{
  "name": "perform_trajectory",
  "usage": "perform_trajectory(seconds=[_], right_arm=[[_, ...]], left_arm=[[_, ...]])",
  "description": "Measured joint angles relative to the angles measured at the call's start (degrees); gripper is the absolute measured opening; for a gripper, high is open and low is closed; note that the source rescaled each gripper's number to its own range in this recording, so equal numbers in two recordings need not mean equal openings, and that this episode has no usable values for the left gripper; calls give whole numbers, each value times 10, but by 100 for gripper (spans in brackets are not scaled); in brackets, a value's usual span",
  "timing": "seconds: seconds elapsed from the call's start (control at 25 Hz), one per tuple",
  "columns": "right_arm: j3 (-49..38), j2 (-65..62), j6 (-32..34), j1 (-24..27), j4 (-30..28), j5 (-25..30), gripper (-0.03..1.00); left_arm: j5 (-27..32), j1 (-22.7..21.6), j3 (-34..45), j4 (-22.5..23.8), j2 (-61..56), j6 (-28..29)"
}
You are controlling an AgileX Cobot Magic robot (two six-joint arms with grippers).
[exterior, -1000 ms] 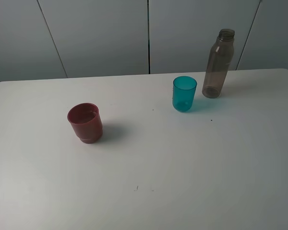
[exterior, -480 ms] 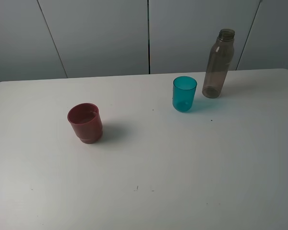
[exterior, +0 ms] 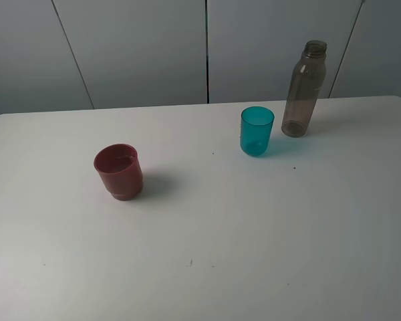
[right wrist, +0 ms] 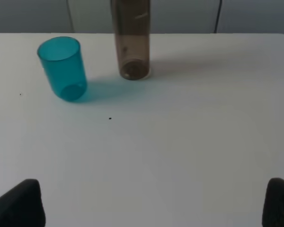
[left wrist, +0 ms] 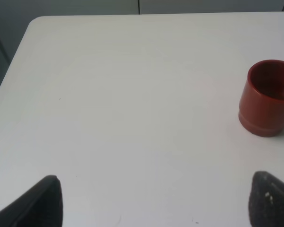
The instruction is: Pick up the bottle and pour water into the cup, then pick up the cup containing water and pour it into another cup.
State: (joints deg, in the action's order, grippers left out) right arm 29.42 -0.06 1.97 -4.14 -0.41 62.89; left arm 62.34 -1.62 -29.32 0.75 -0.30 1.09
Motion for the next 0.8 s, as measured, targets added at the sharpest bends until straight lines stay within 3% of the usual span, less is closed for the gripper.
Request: perform_trajectory(seconds=[0.8], right_arm=[[0,0,-2,3,0,0,100]], left_arm=[[0,0,0,0,0,1]])
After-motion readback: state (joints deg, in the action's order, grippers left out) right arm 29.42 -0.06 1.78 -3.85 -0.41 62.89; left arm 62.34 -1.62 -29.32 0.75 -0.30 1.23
